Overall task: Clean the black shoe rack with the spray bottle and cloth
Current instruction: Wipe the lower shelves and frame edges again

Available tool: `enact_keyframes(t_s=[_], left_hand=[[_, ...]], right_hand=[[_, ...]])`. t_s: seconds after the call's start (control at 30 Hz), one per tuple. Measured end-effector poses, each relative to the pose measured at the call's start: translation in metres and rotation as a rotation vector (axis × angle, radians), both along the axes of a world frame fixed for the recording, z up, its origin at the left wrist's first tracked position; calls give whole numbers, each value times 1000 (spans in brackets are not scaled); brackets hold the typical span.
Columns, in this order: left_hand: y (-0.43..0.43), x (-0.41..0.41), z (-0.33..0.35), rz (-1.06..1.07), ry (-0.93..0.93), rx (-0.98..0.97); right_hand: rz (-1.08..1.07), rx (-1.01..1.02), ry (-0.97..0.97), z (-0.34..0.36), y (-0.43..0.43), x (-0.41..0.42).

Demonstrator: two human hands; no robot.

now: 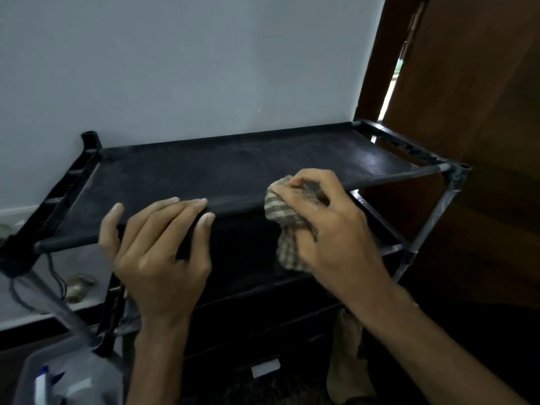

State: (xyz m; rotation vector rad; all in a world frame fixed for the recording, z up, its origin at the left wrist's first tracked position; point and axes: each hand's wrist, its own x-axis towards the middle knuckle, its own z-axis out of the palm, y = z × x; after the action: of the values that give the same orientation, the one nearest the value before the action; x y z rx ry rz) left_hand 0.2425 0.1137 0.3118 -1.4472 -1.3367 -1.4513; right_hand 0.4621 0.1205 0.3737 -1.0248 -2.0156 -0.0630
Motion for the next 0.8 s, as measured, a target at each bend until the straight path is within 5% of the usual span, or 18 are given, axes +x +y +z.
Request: enact_keyframes(t_s=[0.1,0.23,0.47,0.6,0.8], left_hand=[[-10,46,33,-59,-27,-79],[8,95,77,-261,154,-304],[64,134,92,-285,385,-826],[69,131,85,-295,397,-893],[69,133,82,-189,446,-939]], right_hand=[[-55,-11,-208,13,11,30],[-162,-15,-207,13,25,68],[-429,-82,157,7,43,133],[-349,-160,186,-4,39,124],[-237,37,340,-13,34,94]])
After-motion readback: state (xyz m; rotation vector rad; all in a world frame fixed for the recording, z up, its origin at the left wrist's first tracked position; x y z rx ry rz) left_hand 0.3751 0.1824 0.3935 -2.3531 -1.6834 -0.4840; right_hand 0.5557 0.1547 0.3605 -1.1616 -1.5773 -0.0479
